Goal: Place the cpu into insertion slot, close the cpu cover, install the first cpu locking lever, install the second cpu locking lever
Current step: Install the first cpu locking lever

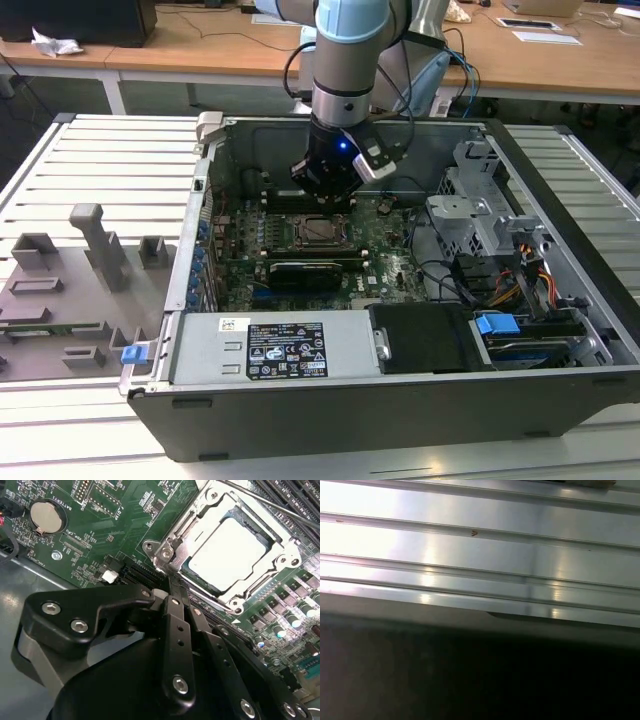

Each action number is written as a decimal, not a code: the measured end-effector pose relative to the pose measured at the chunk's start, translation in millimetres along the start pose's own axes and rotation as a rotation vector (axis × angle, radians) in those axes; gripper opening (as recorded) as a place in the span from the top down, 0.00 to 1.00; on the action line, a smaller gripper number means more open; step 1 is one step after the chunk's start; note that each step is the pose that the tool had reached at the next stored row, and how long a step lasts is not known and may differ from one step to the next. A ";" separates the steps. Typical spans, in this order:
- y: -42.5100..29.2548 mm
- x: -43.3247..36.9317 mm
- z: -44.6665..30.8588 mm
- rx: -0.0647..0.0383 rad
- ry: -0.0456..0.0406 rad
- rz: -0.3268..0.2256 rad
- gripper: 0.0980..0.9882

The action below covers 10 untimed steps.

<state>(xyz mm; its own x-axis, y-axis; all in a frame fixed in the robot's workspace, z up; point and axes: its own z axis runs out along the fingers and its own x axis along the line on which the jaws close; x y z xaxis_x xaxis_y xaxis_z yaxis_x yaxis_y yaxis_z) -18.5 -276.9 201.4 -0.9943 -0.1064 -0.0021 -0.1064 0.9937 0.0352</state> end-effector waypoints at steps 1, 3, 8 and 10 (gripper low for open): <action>0.2 -0.1 -2.7 0.000 -0.0006 0.000 0.99; 0.3 0.0 -8.1 0.000 -0.0002 0.000 0.99; -0.3 -0.1 -11.1 0.001 0.0000 0.000 0.99; -1.9 0.0 -11.1 0.001 0.0000 0.000 0.99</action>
<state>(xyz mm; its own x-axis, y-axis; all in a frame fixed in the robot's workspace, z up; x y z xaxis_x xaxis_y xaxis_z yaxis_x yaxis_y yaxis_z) -18.3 -279.2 212.5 -0.9943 -0.1064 -0.0021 -0.1065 0.9937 0.0341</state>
